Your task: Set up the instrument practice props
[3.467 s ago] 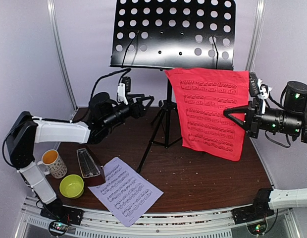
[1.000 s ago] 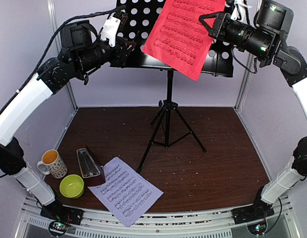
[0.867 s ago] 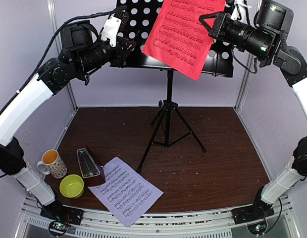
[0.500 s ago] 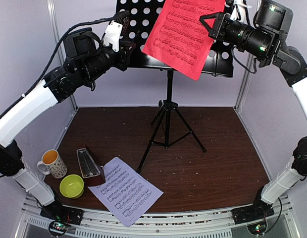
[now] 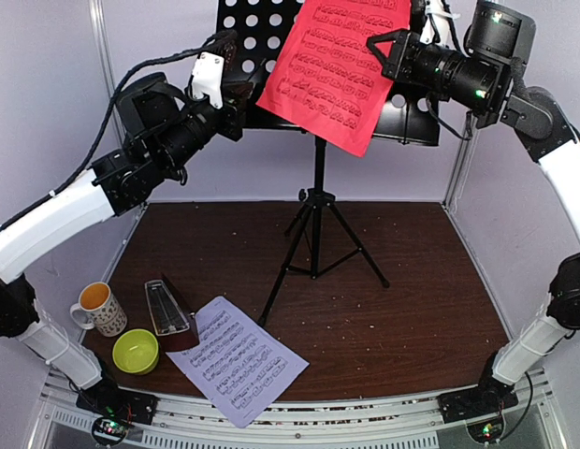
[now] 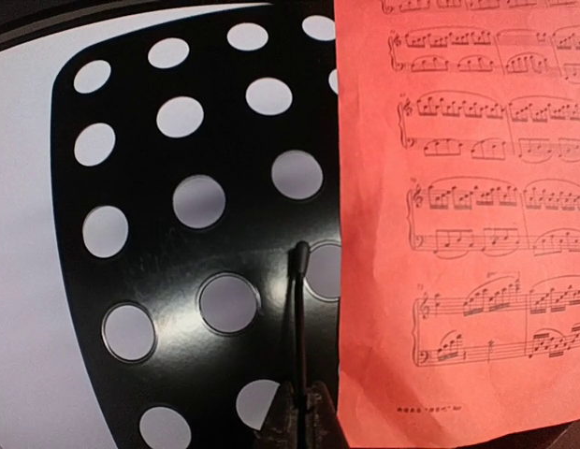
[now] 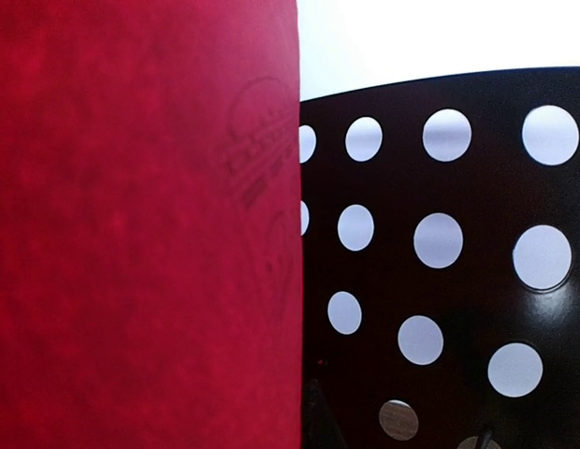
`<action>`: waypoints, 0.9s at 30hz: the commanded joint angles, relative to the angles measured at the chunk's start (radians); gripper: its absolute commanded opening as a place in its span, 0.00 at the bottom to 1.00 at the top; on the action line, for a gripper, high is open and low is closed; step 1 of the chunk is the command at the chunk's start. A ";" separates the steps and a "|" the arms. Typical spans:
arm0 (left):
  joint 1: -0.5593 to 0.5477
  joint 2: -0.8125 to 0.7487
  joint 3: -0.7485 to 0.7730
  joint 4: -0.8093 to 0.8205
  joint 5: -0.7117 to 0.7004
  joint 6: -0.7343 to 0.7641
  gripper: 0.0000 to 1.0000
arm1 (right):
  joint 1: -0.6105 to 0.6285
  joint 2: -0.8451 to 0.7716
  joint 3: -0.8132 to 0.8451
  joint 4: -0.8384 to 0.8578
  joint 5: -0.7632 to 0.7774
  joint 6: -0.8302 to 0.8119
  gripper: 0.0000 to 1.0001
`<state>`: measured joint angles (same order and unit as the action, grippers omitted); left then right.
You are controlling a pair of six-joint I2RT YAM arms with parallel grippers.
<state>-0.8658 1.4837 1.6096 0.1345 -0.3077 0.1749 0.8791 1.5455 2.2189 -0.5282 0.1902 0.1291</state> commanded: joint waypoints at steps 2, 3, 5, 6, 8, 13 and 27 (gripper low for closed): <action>0.001 -0.076 -0.108 0.275 0.033 0.009 0.00 | -0.005 0.011 0.013 0.015 0.020 -0.026 0.00; 0.001 -0.078 -0.122 0.297 0.046 0.014 0.00 | -0.005 0.013 0.013 0.018 0.020 -0.030 0.00; 0.001 -0.077 -0.132 0.315 0.071 0.020 0.00 | -0.005 0.016 0.016 0.025 0.014 -0.044 0.00; 0.001 -0.075 -0.132 0.320 0.077 0.024 0.00 | -0.005 0.020 0.019 0.027 0.010 -0.051 0.00; 0.001 -0.074 -0.134 0.325 0.087 0.028 0.00 | -0.004 0.029 0.036 0.030 0.002 -0.072 0.00; 0.001 -0.073 -0.138 0.325 0.140 0.039 0.00 | -0.004 0.057 0.074 0.048 -0.017 -0.142 0.00; 0.001 -0.070 -0.165 0.359 0.220 0.051 0.00 | -0.002 0.129 0.147 0.099 -0.201 -0.475 0.00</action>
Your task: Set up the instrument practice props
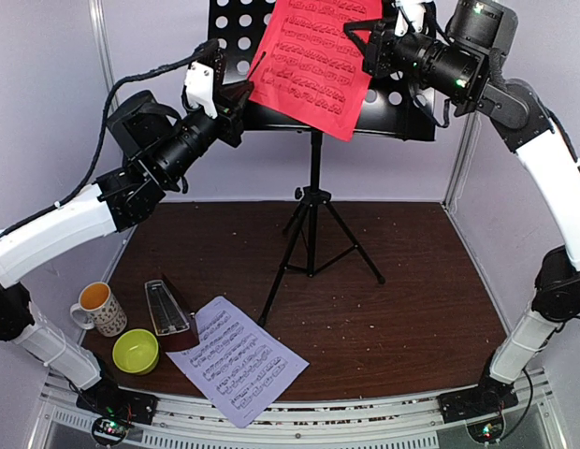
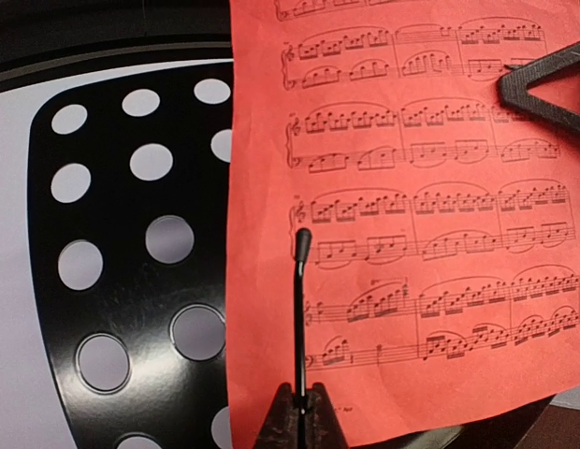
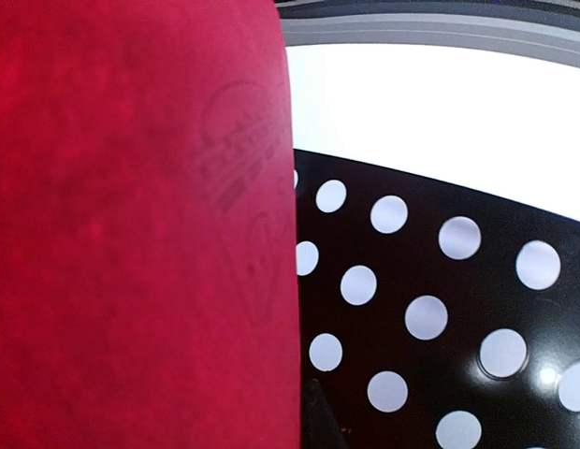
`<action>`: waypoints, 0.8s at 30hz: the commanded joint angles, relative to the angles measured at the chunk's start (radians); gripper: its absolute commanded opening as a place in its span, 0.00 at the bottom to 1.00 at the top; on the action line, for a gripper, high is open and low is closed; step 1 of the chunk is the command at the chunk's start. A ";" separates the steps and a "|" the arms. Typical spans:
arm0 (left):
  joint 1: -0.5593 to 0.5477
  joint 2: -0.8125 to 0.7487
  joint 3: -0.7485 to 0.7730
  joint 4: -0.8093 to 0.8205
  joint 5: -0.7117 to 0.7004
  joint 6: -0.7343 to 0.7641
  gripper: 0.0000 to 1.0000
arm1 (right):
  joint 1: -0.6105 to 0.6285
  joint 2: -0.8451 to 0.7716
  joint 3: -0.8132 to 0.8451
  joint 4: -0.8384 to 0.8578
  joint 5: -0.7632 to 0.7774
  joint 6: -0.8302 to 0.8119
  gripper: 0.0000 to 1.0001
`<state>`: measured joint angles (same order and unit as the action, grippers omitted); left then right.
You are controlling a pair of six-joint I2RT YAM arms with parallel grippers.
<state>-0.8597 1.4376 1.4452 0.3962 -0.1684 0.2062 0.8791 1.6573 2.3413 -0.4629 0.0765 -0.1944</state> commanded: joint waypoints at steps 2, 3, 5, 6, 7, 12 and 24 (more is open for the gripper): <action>-0.006 -0.026 -0.001 0.094 0.093 0.019 0.00 | -0.003 0.027 0.024 0.039 -0.096 -0.206 0.00; -0.005 -0.027 -0.001 0.093 0.096 0.019 0.00 | -0.003 0.035 0.025 0.041 -0.099 -0.229 0.00; -0.006 -0.029 -0.002 0.094 0.098 0.020 0.00 | -0.003 0.048 0.027 0.057 -0.104 -0.258 0.00; -0.006 -0.030 -0.002 0.093 0.098 0.021 0.00 | -0.003 0.053 0.029 0.066 -0.111 -0.267 0.00; -0.005 -0.028 -0.002 0.093 0.098 0.021 0.00 | -0.003 0.060 0.031 0.077 -0.117 -0.273 0.00; -0.005 -0.028 -0.003 0.091 0.107 0.017 0.00 | -0.003 0.081 0.041 0.102 -0.161 -0.368 0.00; -0.005 -0.027 -0.003 0.083 0.115 0.012 0.00 | -0.005 0.123 0.062 0.204 -0.168 -0.557 0.00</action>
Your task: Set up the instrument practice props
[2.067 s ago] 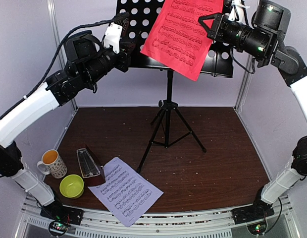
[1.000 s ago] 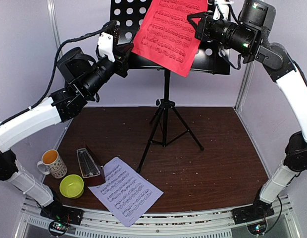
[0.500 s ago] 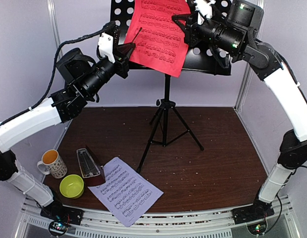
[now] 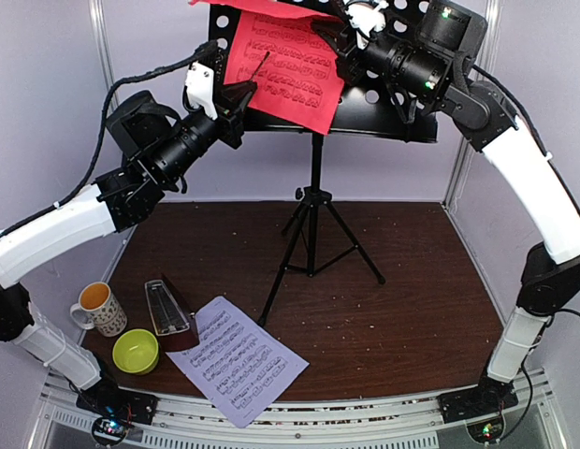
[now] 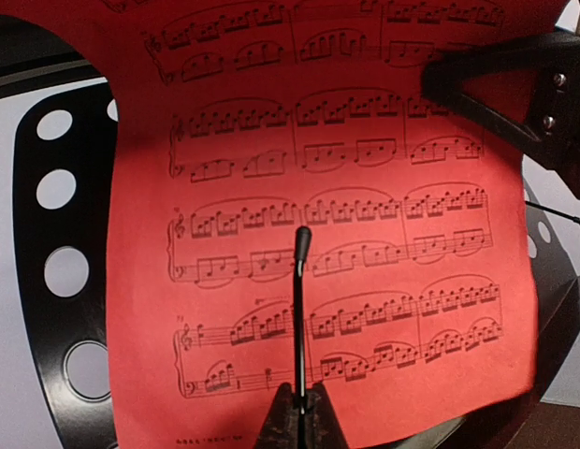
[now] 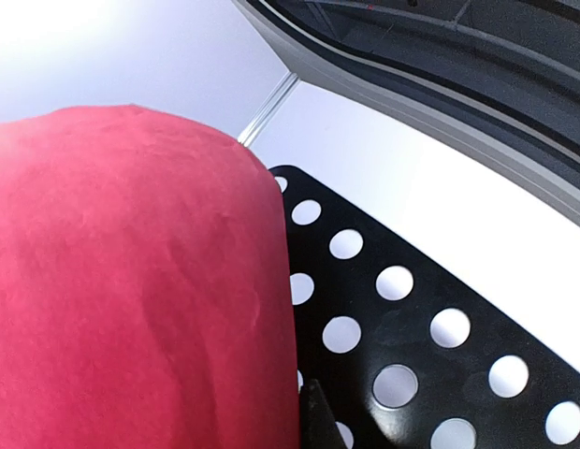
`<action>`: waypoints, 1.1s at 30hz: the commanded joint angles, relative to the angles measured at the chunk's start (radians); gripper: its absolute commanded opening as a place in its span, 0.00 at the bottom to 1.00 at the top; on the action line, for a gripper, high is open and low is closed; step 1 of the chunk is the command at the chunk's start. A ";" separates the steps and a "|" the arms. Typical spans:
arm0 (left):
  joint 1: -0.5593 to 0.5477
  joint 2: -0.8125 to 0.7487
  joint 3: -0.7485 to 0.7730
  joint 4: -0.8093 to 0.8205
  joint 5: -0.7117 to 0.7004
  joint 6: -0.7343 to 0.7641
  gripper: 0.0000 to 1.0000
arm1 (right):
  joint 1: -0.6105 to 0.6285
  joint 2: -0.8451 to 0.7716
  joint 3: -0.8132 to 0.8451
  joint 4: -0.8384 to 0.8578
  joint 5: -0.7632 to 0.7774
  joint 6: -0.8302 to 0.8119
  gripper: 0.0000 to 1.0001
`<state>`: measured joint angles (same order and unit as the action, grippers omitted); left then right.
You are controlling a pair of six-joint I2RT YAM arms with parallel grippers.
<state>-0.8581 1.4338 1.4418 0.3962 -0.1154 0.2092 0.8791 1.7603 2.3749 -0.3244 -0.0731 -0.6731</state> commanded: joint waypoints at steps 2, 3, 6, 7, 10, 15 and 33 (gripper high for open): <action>-0.007 -0.023 0.000 0.080 0.063 0.009 0.00 | -0.006 0.027 0.029 0.066 -0.025 -0.106 0.00; -0.006 -0.023 0.000 0.079 0.063 0.010 0.00 | -0.006 0.031 0.029 0.067 -0.031 -0.113 0.00; -0.006 -0.024 0.000 0.079 0.062 0.010 0.00 | -0.008 0.041 0.029 0.070 -0.065 -0.113 0.00; -0.007 -0.023 0.000 0.078 0.061 0.010 0.00 | -0.007 0.045 0.029 0.069 -0.077 -0.111 0.00; -0.006 -0.023 0.000 0.078 0.062 0.014 0.00 | -0.007 0.052 0.027 0.065 -0.110 -0.106 0.00; -0.007 -0.021 0.002 0.078 0.064 0.018 0.00 | -0.008 0.053 0.012 0.069 -0.166 -0.092 0.00; -0.006 -0.028 -0.001 0.072 0.066 0.017 0.00 | -0.008 0.038 -0.032 0.193 -0.115 0.005 0.72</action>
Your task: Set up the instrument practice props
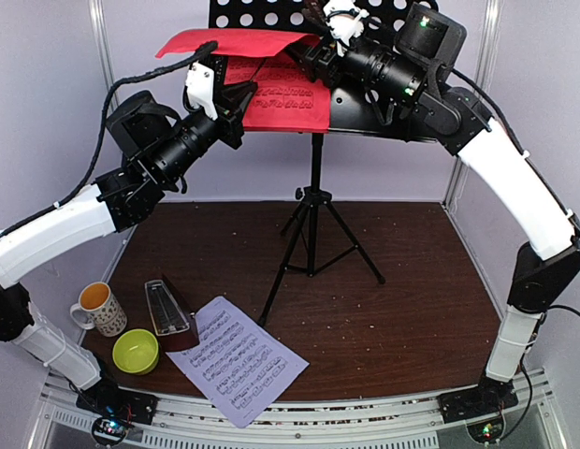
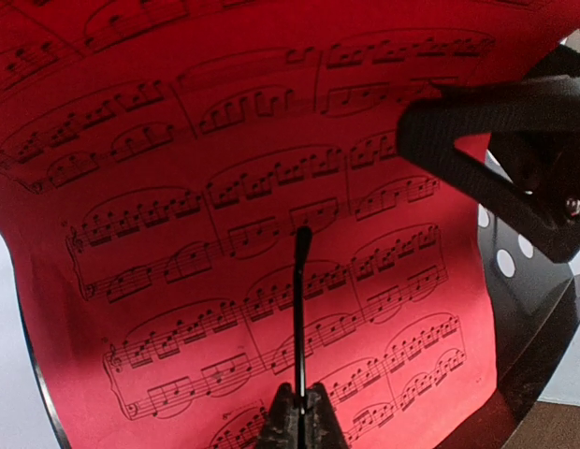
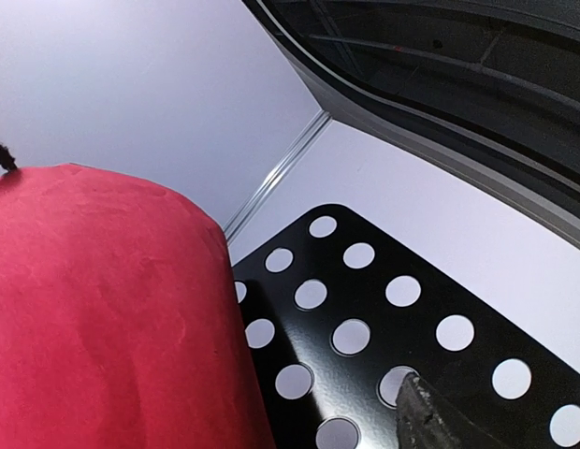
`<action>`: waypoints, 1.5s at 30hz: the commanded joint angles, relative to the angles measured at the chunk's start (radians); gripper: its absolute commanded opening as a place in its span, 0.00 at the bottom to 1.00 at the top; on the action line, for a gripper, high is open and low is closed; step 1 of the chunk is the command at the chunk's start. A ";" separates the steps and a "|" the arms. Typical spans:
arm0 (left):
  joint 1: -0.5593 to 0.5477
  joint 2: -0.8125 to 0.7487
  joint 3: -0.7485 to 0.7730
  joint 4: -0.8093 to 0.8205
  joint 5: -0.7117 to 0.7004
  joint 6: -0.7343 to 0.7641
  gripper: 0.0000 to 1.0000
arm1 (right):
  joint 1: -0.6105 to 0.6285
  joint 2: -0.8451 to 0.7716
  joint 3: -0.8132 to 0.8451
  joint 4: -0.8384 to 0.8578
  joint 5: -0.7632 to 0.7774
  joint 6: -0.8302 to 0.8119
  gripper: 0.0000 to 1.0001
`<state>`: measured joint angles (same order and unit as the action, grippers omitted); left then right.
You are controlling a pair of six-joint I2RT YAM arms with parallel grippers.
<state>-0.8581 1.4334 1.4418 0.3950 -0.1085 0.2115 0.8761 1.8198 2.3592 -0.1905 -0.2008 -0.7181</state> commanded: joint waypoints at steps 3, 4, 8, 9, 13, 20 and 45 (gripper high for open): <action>-0.007 -0.029 0.001 0.069 0.047 0.005 0.00 | -0.005 -0.024 -0.019 0.065 0.007 0.073 0.77; -0.007 -0.030 0.003 0.067 0.039 0.002 0.00 | -0.004 -0.025 -0.021 0.064 0.006 0.075 0.78; -0.007 -0.033 0.005 0.063 0.029 -0.004 0.28 | -0.005 -0.025 -0.025 0.064 0.012 0.075 0.80; -0.008 -0.035 0.005 0.060 0.032 -0.003 0.35 | -0.005 -0.026 -0.025 0.064 0.012 0.075 0.80; -0.007 -0.047 -0.006 0.063 0.047 0.004 0.49 | -0.004 -0.027 -0.029 0.069 0.013 0.075 0.81; -0.009 -0.077 0.000 0.045 0.064 0.017 0.52 | -0.004 -0.043 -0.037 0.068 0.011 0.089 0.84; 0.118 0.367 0.848 -0.358 0.024 0.122 0.48 | 0.055 -0.416 -0.561 0.264 0.052 0.197 1.00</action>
<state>-0.7639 1.7817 2.2292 0.0483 -0.1070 0.3458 0.9257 1.4567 1.8236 0.0124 -0.1646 -0.5720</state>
